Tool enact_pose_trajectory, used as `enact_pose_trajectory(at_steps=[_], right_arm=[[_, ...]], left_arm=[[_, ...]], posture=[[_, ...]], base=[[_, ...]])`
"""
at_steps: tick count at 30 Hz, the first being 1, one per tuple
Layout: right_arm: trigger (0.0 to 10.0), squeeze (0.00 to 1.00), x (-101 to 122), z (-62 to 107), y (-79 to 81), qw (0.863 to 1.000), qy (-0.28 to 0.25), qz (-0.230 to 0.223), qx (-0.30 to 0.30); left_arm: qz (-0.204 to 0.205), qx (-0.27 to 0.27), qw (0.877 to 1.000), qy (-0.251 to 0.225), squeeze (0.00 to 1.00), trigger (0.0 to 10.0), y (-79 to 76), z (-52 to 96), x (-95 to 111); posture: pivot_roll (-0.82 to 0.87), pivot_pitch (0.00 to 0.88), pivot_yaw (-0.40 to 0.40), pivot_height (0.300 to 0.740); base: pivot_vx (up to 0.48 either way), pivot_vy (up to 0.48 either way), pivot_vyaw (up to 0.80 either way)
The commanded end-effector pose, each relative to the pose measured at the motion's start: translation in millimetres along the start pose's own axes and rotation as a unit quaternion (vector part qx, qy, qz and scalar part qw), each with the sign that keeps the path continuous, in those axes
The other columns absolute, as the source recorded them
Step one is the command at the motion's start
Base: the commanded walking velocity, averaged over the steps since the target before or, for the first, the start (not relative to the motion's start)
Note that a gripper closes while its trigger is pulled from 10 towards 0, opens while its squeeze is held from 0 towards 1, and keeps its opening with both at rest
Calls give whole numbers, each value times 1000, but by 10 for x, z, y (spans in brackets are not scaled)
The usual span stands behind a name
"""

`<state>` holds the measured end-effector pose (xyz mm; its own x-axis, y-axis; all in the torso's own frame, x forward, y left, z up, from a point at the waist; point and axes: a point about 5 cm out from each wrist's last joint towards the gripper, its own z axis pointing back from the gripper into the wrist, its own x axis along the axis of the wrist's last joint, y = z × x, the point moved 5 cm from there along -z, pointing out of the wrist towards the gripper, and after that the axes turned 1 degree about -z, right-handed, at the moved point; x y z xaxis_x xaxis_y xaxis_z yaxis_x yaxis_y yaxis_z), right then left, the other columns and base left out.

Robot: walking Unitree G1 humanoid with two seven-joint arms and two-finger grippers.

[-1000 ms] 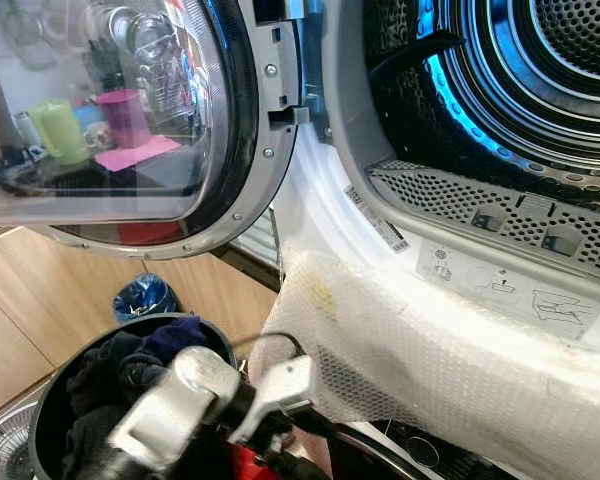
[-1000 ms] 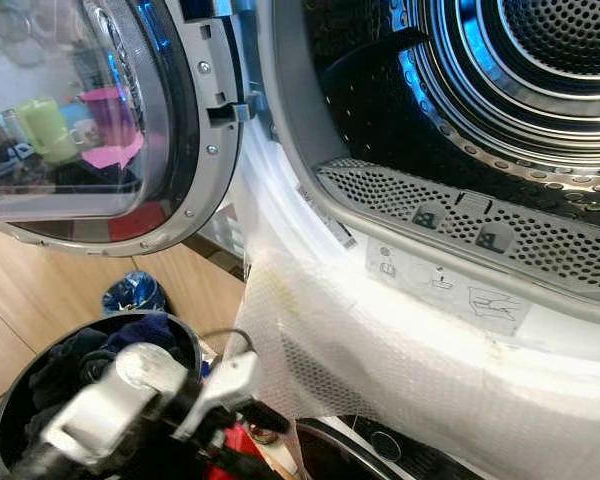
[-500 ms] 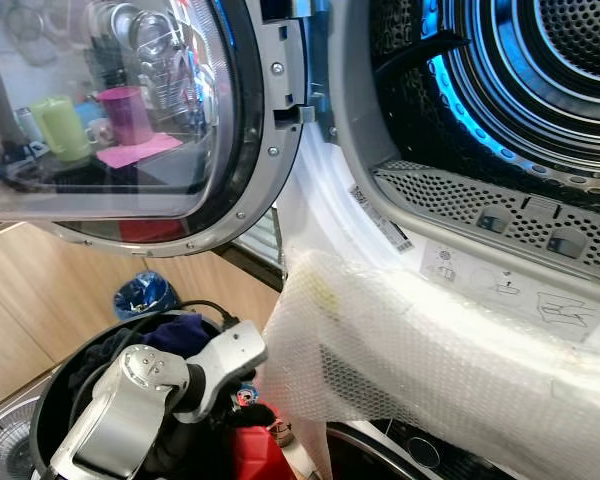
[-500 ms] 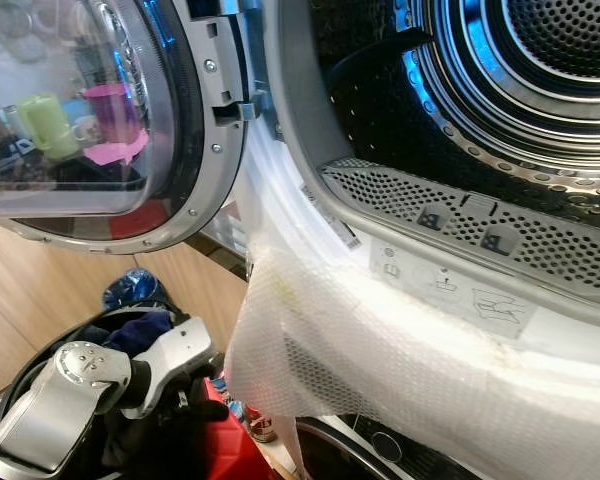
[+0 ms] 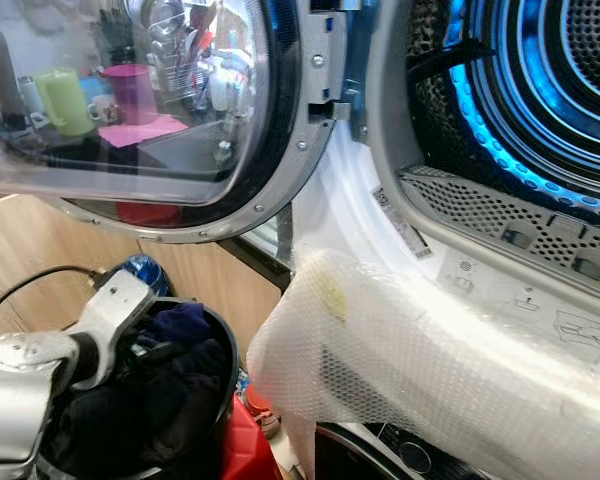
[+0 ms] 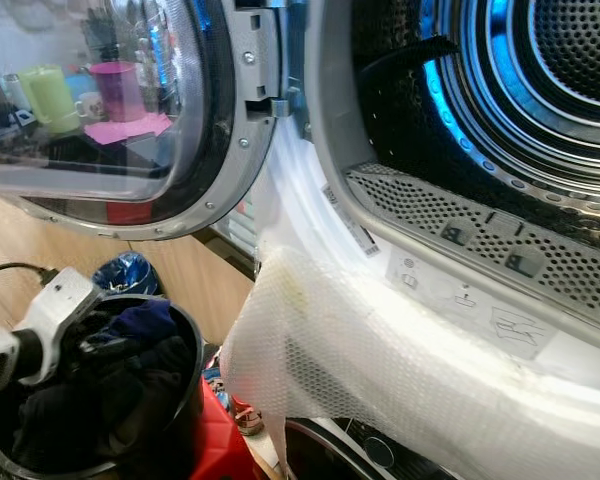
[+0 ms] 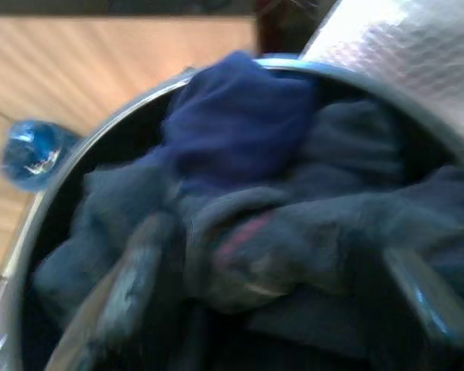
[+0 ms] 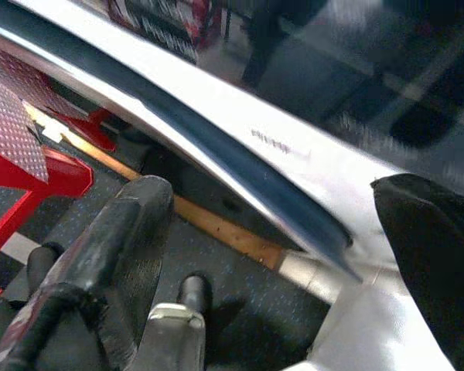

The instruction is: Clothes washing

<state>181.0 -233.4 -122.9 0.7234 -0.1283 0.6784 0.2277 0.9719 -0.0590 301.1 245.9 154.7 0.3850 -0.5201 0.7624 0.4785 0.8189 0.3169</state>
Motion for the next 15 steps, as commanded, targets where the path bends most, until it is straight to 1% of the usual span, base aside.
enact_pose_trajectory(at_steps=[1,2,3,5,7,9,11,12,13,15], right_arm=[[10000,0,9,-10,-16,1000,6,12,6],[10000,0,77,-36,3,999,3,28,15],[10000,0,77,-36,3,999,3,28,15],[10000,0,164,-65,1,999,-3,38,20],[10000,0,265,-94,-7,998,-11,47,26],[10000,0,304,-106,-3,998,-13,53,29],[10000,0,304,-106,-3,998,-13,53,29],[10000,0,389,-131,12,997,-18,65,34],[10000,0,389,-131,12,997,-18,65,34],[10000,0,441,-144,23,997,-22,68,37]], left_arm=[[-20,28,999,-13,0,10000,119,106,64],[-5,33,999,-34,0,10000,129,146,150],[-5,33,999,-34,0,10000,129,146,150],[4,38,998,-41,0,10000,84,165,201],[12,61,997,-54,0,10000,86,208,270],[15,71,996,-59,0,10000,92,223,292],[15,71,996,-59,0,10000,92,223,292],[41,77,994,-59,0,10000,54,185,245],[41,77,994,-59,0,10000,54,185,245],[39,83,995,-40,0,10000,40,144,150]], posture=[[415,1,-93,740],[428,0,-105,740],[428,0,-105,740],[453,2,-132,740],[477,6,-152,740],[486,8,-157,740],[486,8,-157,740],[487,3,-168,740],[487,3,-168,740],[487,4,-168,740]], base=[[0,0,0],[0,0,0],[0,0,0],[0,0,0],[0,0,0],[0,0,0],[0,0,0],[0,0,0],[0,0,0],[0,0,0]])
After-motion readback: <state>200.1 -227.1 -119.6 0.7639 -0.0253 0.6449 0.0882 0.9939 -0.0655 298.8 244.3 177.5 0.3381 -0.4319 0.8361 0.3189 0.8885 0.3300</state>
